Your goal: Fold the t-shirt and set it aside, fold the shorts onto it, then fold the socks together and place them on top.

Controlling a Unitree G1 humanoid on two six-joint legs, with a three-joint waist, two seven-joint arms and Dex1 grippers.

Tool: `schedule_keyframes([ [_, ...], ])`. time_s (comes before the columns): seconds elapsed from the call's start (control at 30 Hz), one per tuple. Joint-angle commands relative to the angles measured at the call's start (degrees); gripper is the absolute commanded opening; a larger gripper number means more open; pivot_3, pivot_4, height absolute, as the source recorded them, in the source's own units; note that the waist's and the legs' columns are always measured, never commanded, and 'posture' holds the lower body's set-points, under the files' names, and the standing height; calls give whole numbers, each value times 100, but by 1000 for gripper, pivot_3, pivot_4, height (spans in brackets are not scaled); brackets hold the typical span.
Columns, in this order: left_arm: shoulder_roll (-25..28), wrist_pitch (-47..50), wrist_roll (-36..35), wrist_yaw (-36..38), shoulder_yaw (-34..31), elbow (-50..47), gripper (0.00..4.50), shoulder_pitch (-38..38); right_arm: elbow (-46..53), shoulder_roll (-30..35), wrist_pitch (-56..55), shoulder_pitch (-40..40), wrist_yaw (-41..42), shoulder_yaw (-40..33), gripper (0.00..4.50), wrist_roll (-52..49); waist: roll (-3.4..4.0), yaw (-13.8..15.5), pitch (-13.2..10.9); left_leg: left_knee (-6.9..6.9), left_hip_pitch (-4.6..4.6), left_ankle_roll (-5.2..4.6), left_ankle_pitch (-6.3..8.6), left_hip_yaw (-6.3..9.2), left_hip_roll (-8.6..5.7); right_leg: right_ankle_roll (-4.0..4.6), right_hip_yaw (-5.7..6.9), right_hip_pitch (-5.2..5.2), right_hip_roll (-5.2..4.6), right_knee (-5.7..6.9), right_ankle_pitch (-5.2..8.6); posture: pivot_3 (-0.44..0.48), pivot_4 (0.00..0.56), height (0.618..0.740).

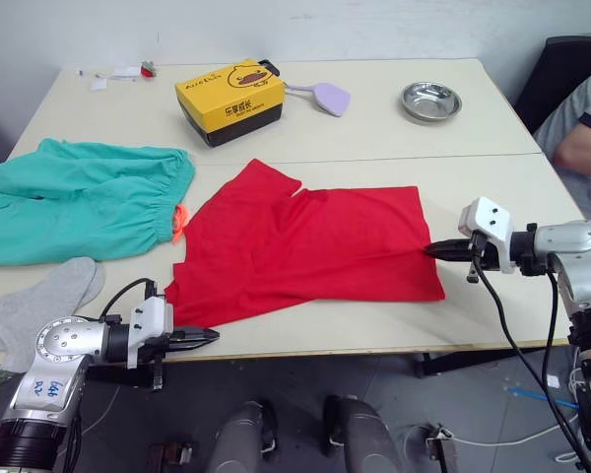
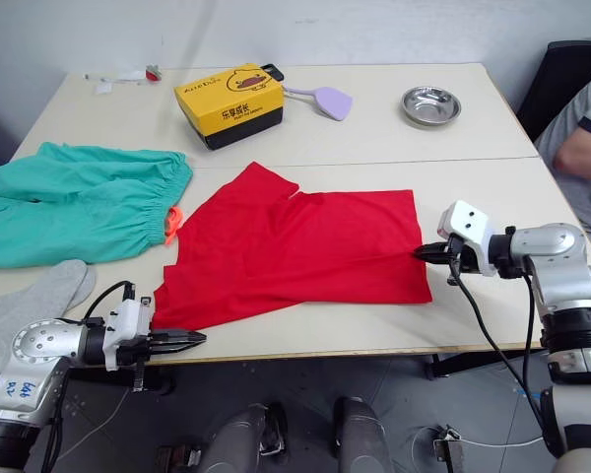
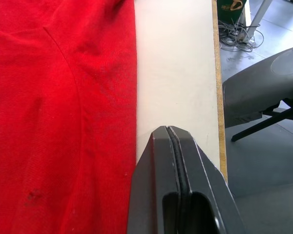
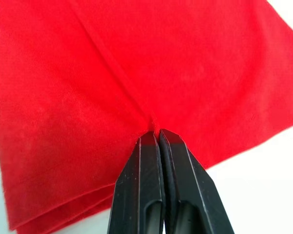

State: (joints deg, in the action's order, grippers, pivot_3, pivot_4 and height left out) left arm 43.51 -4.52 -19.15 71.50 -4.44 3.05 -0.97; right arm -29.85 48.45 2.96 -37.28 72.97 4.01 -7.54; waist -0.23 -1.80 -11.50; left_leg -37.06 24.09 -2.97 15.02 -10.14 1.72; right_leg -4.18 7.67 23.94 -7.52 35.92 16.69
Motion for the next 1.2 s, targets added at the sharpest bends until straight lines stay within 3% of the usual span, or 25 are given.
schedule_keyframes([
  [0.03, 72, -31, 3, 17, -44, 6, 0, 123, -83, -24, -188, -161, 14, -61, 53, 38, 0, 0, 0, 0, 0, 0, 0, 0, 0, 0, 0, 0, 0, 0, 0, 0, 150, 740],
  [0.2, 69, -32, -60, 31, -75, -25, 0, 140, -422, -41, -699, -397, 20, -25, 53, 233, 1, -7, 0, -2, 0, -1, 0, 0, 0, 0, 0, 0, 0, 2, 0, 0, 150, 740],
  [0.4, -259, 751, -999, -338, -477, -563, 0, -7, -669, -37, -864, -502, 144, -23, 53, 311, 1, 1, 0, -4, 1, 0, -2, 0, 0, 0, 0, -2, 1, 3, 0, 0, 150, 740],
  [0.7, 58, 517, 273, -751, -95, -127, 0, 233, -875, -23, -1158, -531, 113, -3, 53, 492, 2, -13, 0, -7, -1, 0, -4, -1, -1, -1, 5, -6, 4, 4, -1, 0, 150, 740],
  [1.2, 178, 650, 355, -766, 92, -71, 0, 418, -1713, -419, -2352, -1087, -538, 70, 53, 986, 29, -39, 11, 10, -43, 11, -6, -3, 1, 2, -5, -31, 3, 5, 1, 0, 150, 740],
])
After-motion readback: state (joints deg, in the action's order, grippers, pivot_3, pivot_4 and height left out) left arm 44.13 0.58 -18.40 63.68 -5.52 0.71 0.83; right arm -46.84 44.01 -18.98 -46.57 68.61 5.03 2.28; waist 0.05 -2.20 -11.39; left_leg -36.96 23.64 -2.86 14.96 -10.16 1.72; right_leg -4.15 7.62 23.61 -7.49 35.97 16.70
